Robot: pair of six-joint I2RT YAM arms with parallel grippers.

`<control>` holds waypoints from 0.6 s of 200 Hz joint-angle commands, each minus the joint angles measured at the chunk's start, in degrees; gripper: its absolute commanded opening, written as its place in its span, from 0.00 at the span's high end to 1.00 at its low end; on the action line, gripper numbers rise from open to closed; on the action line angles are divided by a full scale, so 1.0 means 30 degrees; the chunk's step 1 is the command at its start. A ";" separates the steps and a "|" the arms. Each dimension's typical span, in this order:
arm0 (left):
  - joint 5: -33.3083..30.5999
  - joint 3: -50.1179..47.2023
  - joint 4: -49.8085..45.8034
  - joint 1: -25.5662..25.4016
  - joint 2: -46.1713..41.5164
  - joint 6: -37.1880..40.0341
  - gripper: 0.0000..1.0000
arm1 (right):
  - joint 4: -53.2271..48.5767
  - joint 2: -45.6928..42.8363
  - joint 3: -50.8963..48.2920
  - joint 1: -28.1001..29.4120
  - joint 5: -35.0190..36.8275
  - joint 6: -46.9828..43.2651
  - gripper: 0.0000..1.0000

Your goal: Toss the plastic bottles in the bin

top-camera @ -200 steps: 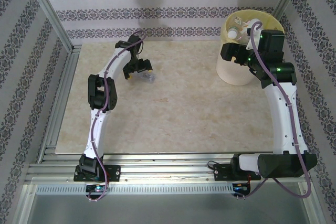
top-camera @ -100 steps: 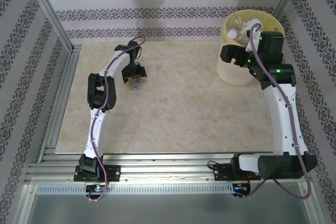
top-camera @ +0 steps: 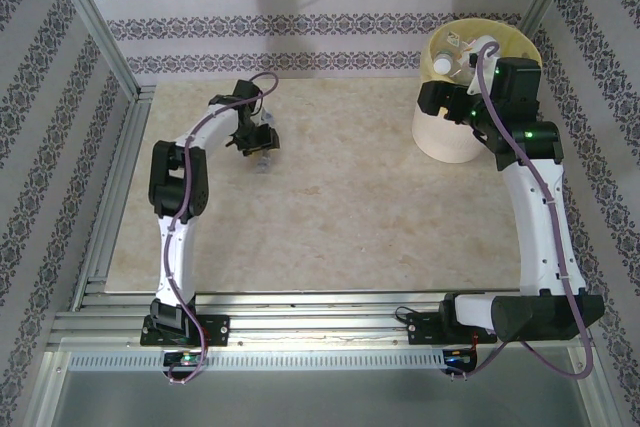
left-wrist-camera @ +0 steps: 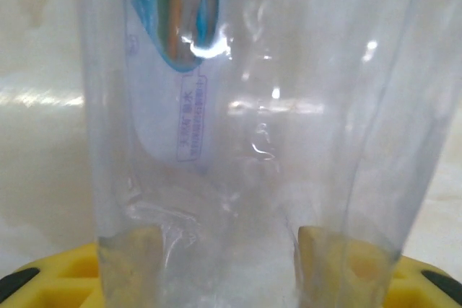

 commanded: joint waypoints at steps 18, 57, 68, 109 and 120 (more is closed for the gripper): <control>0.4518 -0.2054 0.6669 -0.0744 -0.3634 0.2208 0.51 | 0.0685 0.0447 0.0883 0.0348 -0.1185 0.0927 0.03; 0.8444 -0.3492 1.0267 -0.1304 -0.5331 0.2773 0.51 | 0.1111 0.1175 0.1349 0.0738 -0.2859 0.2000 0.02; 0.9266 -0.3469 1.0579 -0.1494 -0.5511 0.2961 0.52 | 0.1246 0.1471 0.1474 0.1037 -0.3455 0.2106 0.02; 1.1071 -0.3309 1.2076 -0.2376 -0.5654 0.2396 0.54 | 0.1990 0.2649 0.1756 0.2633 -0.4295 0.2495 0.03; 1.1278 -0.3257 1.2435 -0.2665 -0.5694 0.2238 0.54 | 0.2179 0.3006 0.1931 0.2970 -0.4431 0.2735 0.03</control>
